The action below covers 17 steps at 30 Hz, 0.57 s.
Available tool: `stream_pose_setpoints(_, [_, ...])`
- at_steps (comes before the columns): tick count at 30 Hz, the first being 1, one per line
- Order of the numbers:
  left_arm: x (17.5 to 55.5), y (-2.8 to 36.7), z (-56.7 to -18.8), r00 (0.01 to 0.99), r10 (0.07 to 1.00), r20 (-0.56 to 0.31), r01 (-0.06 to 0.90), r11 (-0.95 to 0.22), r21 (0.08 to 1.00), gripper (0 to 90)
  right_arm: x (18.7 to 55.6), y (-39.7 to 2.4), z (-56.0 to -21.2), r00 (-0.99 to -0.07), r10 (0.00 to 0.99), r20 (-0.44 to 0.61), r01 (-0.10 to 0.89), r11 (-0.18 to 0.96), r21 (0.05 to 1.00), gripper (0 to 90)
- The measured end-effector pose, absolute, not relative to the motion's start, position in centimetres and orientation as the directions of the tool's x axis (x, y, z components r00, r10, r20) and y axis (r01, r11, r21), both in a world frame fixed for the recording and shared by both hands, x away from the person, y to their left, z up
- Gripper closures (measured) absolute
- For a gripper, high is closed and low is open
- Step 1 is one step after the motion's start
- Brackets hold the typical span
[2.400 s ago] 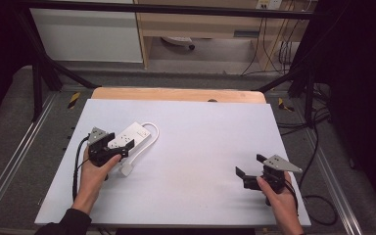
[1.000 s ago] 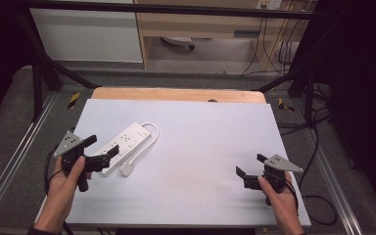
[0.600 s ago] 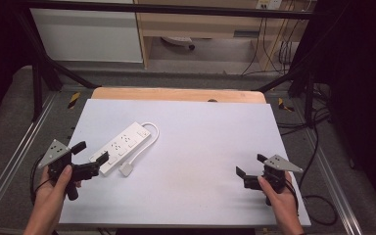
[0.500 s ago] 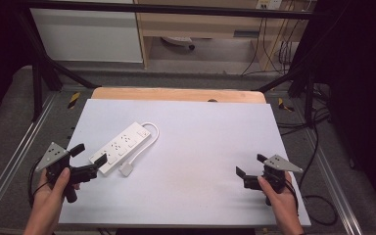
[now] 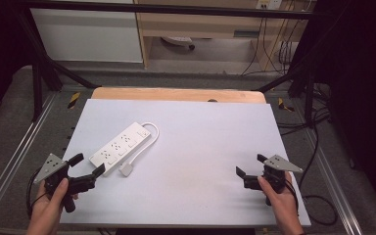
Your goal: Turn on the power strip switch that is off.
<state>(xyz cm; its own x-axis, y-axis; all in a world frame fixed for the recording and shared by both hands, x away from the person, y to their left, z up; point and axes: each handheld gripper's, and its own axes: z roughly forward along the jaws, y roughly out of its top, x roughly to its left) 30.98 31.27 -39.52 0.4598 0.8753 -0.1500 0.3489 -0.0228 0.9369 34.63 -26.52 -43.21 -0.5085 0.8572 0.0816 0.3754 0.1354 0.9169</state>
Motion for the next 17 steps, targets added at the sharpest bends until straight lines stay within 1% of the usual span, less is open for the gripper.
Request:
stream_pose_setpoints(10, [30.5,30.7,-42.1,0.477,0.868,-0.137,0.389,-0.069,0.919,8.0,34.7,-26.5,-43.4,-0.505,0.858,0.087,0.39,0.137,0.911,2.5])
stream_pose_setpoints(13, [30.4,30.4,-42.7,0.491,0.863,-0.121,0.41,-0.106,0.906,8.0,34.9,-26.6,-43.7,-0.494,0.865,0.089,0.416,0.145,0.898,2.7])
stream_pose_setpoints(15, [30.4,30.3,-43.0,0.492,0.862,-0.12,0.421,-0.116,0.899,8.0,35.1,-26.5,-44.2,-0.469,0.878,0.094,0.46,0.152,0.875,2.9])
stream_pose_setpoints(17, [30.5,30.1,-43.1,0.491,0.863,-0.122,0.434,-0.12,0.893,8.0,35.3,-26.5,-44.4,-0.458,0.884,0.09,0.48,0.161,0.862,3.0])
